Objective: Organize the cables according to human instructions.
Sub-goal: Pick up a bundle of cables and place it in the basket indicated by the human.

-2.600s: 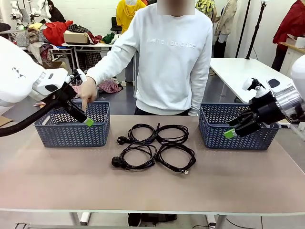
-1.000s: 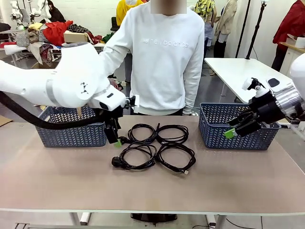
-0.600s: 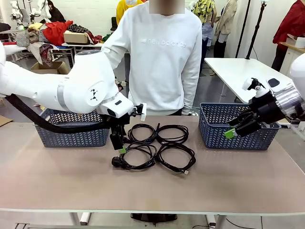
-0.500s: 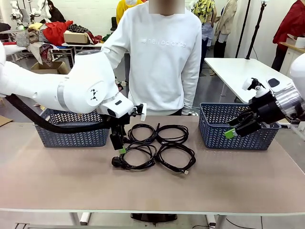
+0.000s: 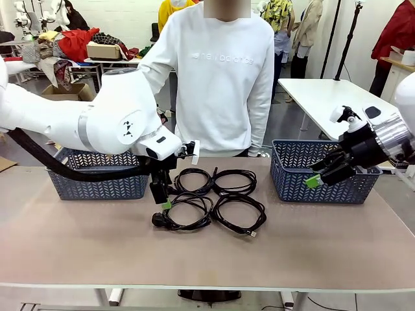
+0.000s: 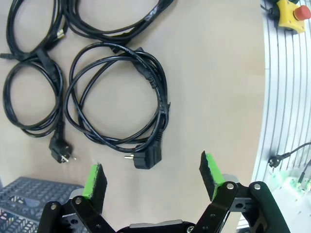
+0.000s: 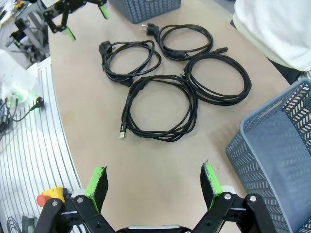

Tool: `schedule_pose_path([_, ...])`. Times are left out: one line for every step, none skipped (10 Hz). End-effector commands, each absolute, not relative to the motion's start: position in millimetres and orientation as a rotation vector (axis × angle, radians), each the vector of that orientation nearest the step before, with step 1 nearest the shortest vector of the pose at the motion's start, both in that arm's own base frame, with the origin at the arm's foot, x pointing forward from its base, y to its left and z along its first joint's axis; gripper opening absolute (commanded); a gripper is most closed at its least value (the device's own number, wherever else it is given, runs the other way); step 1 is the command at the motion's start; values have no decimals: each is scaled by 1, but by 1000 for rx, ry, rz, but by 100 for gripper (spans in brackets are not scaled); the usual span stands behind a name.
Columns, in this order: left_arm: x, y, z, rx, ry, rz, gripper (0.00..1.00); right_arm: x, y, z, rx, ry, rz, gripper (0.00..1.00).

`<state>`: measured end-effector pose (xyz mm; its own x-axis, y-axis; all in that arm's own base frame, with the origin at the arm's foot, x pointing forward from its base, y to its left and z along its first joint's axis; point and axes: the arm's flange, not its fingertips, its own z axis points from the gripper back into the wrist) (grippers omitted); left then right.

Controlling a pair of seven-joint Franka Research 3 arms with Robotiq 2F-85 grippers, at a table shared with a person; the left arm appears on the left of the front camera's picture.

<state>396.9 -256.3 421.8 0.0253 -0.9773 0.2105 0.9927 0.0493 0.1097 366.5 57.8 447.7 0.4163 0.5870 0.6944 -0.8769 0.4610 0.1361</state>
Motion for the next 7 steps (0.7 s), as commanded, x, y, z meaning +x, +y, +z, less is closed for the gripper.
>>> schedule_pose_path([395,-259,406,-92,-260,-1564,100,371,59,445,551,-659,996,100])
schedule_pose_path([394,-265,397,-75,-246,-1588,100,371,59,445,551,-659,996,100])
schedule_pose_path([394,-269,388,-82,-232,-1621,100,371,59,445,551,-659,996,100])
schedule_pose_path([396,-273,382,-87,-221,-1632,100,371,59,445,551,-659,996,100])
schedule_pose_path([397,-279,374,-90,-199,-1640,100,371,59,445,551,-659,996,100])
schedule_pose_path([396,-284,366,-75,-184,-1643,100,371,59,445,551,-659,996,100])
schedule_pose_path([396,-289,359,-64,-162,-1646,100,371,59,445,551,-659,996,100])
